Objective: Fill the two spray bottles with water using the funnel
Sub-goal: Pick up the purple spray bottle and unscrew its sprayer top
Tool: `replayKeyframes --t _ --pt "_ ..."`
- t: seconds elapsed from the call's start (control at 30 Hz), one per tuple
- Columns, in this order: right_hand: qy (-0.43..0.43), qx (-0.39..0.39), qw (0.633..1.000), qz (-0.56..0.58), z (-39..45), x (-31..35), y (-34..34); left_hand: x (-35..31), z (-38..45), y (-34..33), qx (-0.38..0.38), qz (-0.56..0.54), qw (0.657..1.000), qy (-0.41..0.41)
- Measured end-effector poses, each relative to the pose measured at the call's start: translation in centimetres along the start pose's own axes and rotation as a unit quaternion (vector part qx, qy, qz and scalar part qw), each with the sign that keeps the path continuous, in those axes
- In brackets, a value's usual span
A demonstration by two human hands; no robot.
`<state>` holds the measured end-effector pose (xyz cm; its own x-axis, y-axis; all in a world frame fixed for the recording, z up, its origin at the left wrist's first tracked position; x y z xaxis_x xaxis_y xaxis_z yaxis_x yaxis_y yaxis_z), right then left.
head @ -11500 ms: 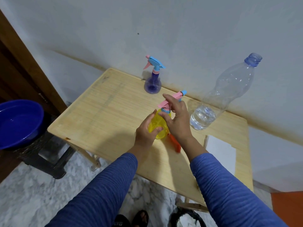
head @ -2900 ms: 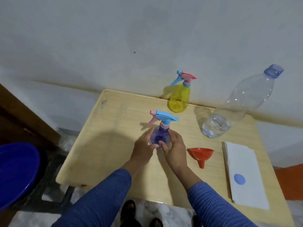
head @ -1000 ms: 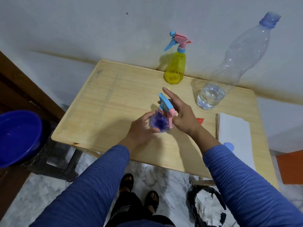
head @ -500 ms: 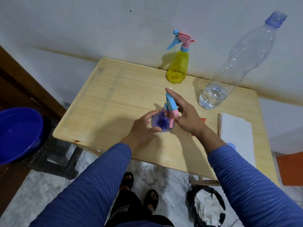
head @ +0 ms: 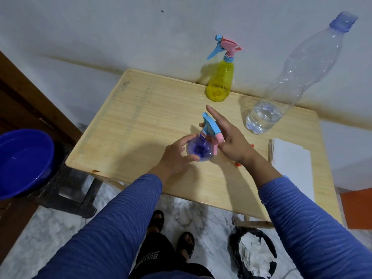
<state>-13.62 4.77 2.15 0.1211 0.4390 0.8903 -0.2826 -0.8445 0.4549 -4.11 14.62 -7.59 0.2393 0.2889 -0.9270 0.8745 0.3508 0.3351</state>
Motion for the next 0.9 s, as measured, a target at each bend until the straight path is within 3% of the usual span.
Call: replayKeyframes --t 0.47,0.9 --pt "-0.001 -0.079 0.997 -0.011 0.09 -0.26 0.18 0.09 0.03 0.08 -0.004 -0.012 1.0 0.007" --pt "-0.002 -0.042 0.999 0.028 -0.05 -0.5 0.15 0.54 0.45 0.02 -0.007 -0.004 1.0 0.004"
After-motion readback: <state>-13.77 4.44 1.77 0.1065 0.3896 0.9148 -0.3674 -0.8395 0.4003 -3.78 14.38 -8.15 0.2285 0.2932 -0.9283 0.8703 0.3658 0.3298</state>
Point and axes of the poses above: each hand's wrist, its own z-axis towards the middle knuckle, its own y-axis out of the back of the hand, x = y × z, the point moved 7 cm from there along z, towards the middle knuckle, and after that the axes turned 5 degrees about x, right-handed, at the moved point
